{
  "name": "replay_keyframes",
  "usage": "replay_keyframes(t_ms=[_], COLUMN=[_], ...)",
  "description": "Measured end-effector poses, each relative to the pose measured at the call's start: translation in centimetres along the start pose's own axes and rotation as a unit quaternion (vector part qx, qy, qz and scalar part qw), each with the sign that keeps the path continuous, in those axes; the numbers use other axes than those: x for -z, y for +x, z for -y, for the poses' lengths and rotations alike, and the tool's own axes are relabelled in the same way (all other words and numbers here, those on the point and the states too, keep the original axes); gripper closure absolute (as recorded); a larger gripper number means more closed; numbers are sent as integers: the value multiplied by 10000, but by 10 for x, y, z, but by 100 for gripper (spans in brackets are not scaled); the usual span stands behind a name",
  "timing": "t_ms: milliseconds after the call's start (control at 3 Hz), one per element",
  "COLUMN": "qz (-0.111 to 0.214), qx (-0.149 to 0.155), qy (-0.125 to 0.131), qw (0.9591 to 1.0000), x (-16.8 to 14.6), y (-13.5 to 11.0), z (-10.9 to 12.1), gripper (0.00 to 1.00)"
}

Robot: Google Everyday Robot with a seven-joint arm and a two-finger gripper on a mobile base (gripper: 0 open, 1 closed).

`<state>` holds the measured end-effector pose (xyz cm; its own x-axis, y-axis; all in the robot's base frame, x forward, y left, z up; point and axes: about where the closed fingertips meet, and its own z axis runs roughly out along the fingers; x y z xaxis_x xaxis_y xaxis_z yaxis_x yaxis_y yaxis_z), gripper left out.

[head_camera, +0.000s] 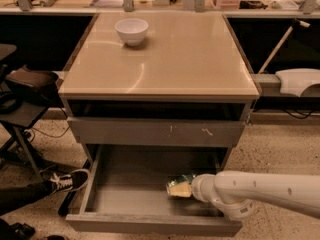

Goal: Pick green can from middle drawer and place on counter

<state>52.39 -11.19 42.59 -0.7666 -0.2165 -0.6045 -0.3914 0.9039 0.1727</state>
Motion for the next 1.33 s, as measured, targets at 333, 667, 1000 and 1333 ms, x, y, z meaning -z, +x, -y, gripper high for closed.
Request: replay_keyframes(t_ms=[333,667,1000,1333], qz=[476,924,1261,1501], qx=[442,795,1062,1338], qy=[-47,53,149,146], qw=[9979,9925,9862,9795], x=[84,175,253,314], y=[-36,-74,-117,-167], z=[9,27,35,23], gripper=[100,100,100,100])
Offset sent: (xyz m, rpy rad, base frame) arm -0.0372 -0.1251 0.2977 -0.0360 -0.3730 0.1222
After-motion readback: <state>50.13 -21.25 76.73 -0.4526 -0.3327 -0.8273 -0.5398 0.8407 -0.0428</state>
